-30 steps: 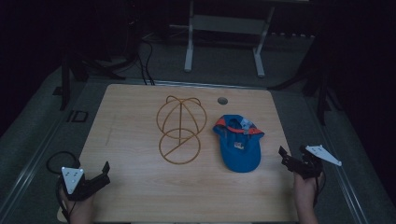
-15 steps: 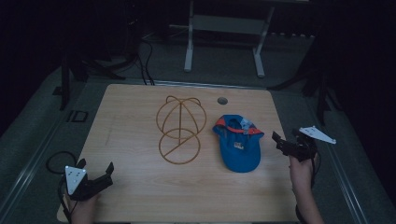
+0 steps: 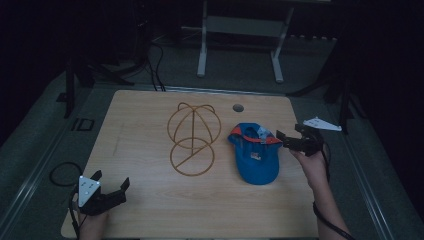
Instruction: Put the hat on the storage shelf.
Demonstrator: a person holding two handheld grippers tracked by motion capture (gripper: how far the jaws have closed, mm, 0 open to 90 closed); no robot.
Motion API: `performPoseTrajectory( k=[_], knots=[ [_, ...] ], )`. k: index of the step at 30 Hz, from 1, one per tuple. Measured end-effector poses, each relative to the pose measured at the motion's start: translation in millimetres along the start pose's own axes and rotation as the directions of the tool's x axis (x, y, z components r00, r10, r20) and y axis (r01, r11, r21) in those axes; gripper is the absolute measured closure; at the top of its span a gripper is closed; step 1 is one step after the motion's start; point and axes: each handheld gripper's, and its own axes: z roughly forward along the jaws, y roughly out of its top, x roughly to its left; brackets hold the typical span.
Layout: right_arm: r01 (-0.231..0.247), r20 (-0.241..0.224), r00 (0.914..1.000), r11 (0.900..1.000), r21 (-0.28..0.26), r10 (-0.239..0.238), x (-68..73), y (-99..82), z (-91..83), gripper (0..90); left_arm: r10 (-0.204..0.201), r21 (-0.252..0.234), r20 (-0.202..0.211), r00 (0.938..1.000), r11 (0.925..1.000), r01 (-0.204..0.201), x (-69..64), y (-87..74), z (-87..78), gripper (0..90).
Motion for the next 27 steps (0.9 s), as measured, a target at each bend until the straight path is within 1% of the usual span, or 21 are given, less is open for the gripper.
performPoseTrajectory(
  k=[2, 4, 5, 7, 8, 10, 13, 16, 17, 18, 19, 23, 24, 25, 26, 27],
  knots=[
    [0.004, -0.018, 0.9998, 0.9998, 0.017, -0.004, 0.1, 2.7, 8.6, 13.9, -0.007, 0.012, 0.008, 0.9999, 0.9999, 0.007, 1.1, -0.2, 0.5, 2.4],
    [0.012, -0.02, 0.9997, 0.9993, 0.035, -0.011, 0.0, 4.0, 17.8, 14.2, -0.009, 0.019, 0.005, 0.9999, 0.9998, 0.009, 2.0, -0.7, 1.0, 2.4],
    [0.019, -0.027, 0.9995, 0.9988, 0.045, -0.018, -0.1, 4.1, 22.6, 15.3, -0.012, 0.02, 0.011, 0.9999, 0.9997, 0.012, 2.6, -0.7, 0.9, 2.4],
    [0.026, -0.026, 0.9994, 0.9974, 0.067, -0.024, 0.2, 4.0, 31.8, 15.4, -0.017, 0.017, 0.011, 0.9998, 0.9997, 0.017, 3.0, -0.5, 0.4, 2.4],
    [0.029, -0.029, 0.9992, 0.9967, 0.076, -0.027, 0.4, 3.7, 36.3, 15.4, -0.019, 0.017, 0.019, 0.9997, 0.9997, 0.018, 3.1, -0.4, 0.2, 2.4],
    [0.039, -0.023, 0.9991, 0.9949, 0.093, -0.037, 1.6, 3.2, 44.6, 15.8, -0.014, 0.018, 0.014, 0.9998, 0.9998, 0.014, 2.5, -0.1, 0.1, 2.4],
    [0.042, -0.034, 0.9987, 0.9925, 0.115, -0.038, 2.2, 2.4, 55.9, 19.2, -0.006, 0.023, 0.015, 0.9999, 0.9997, 0.006, 1.6, -0.2, 0.6, 2.4],
    [0.039, -0.045, 0.9985, 0.9888, 0.144, -0.033, 2.2, 2.1, 67.3, 19.1, 0.0, 0.025, 0.018, 0.9998, 0.9997, -0.001, 0.9, -0.4, 0.7, 2.4],
    [0.039, -0.045, 0.9985, 0.9888, 0.144, -0.033, 2.2, 2.1, 67.3, 19.1, 0.0, 0.025, 0.018, 0.9998, 0.9997, -0.001, 0.9, -0.4, 0.7, 2.4],
    [0.046, -0.04, 0.9984, 0.9873, 0.152, -0.04, 2.4, 2.0, 71.0, 19.2, 0.002, 0.022, 0.019, 0.9998, 0.9997, -0.003, 0.6, -0.4, 0.7, 2.4],
    [0.054, -0.045, 0.9979, 0.985, 0.164, -0.047, 2.4, 1.6, 76.5, 19.3, 0.003, 0.023, 0.018, 0.9998, 0.9997, -0.003, 0.6, -0.4, 0.5, 2.4],
    [0.045, -0.032, 0.9987, 0.9776, 0.206, -0.039, -0.3, -0.9, 90.9, 19.9, 0.002, 0.023, 0.024, 0.9997, 0.9997, -0.002, 1.0, -0.5, 0.5, 2.4],
    [0.039, -0.028, 0.999, 0.9762, 0.213, -0.034, -1.7, -1.8, 94.1, 21.4, 0.001, 0.023, 0.022, 0.9998, 0.9997, -0.002, 1.0, -0.7, 0.5, 2.4],
    [0.032, -0.034, 0.9991, 0.975, 0.22, -0.025, -3.2, -3.0, 97.2, 21.4, 0.0, 0.023, 0.021, 0.9998, 0.9997, -0.001, 1.0, -0.7, 0.6, 2.4],
    [0.025, -0.029, 0.9994, 0.9733, 0.228, -0.019, -4.1, -4.4, 100.5, 21.4, -0.001, 0.024, 0.024, 0.9997, 0.9997, 0.0, 1.0, -0.8, 0.8, 2.4],
    [0.019, -0.026, 0.9996, 0.9719, 0.235, -0.013, -5.0, -6.0, 103.7, 21.4, 0.002, 0.027, 0.017, 0.9999, 0.9996, -0.003, 0.8, -1.0, 0.9, 2.4]
  ],
)
